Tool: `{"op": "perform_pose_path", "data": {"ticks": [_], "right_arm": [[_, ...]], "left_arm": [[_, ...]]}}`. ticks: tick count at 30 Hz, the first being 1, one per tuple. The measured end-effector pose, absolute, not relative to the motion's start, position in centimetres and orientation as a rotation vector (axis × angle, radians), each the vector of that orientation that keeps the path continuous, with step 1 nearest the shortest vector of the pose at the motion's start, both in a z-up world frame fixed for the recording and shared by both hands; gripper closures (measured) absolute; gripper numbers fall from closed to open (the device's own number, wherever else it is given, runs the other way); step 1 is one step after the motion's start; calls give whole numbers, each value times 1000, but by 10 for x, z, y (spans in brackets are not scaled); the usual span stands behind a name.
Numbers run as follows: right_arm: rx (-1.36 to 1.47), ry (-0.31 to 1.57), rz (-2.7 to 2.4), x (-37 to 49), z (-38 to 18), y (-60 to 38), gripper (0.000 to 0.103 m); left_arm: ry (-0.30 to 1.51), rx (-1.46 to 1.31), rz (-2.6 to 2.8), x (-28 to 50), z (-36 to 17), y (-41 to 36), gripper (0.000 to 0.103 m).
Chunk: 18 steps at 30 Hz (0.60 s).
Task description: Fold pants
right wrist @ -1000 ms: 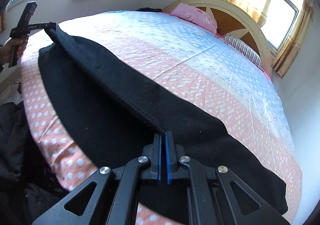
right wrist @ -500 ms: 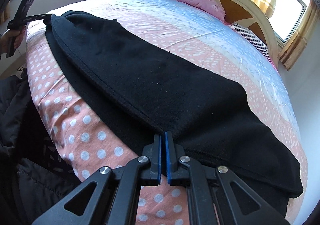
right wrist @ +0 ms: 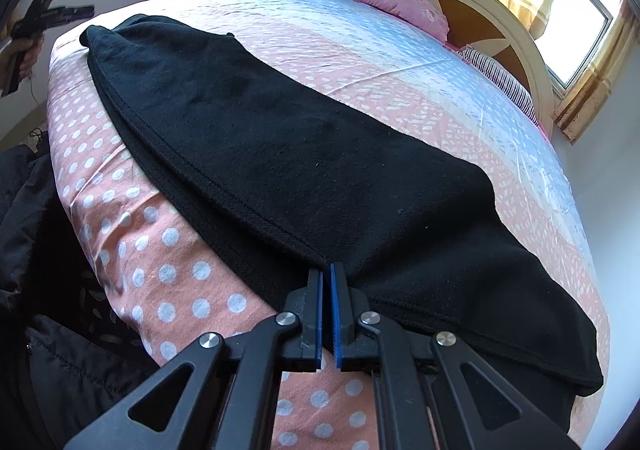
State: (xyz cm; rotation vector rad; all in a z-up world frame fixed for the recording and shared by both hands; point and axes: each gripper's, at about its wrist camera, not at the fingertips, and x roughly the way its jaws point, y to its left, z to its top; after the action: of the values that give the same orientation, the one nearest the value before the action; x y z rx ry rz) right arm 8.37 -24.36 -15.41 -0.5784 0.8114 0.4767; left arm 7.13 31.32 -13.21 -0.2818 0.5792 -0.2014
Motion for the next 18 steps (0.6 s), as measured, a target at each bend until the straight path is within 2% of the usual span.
{"op": "perform_pose_path", "data": {"ticks": [4,9,18], "right_arm": [[-573,821,475,85,-153,-244,100],[-577,813,471,83,-153,-244,100],[-550,803,489,84,-154,-250,99]], "left_arm": [[600,-228,-238,104,-121,278,57],[779,-209,-239,160,-140,252,57],[857,-266,-158,165,-146,264,57]]}}
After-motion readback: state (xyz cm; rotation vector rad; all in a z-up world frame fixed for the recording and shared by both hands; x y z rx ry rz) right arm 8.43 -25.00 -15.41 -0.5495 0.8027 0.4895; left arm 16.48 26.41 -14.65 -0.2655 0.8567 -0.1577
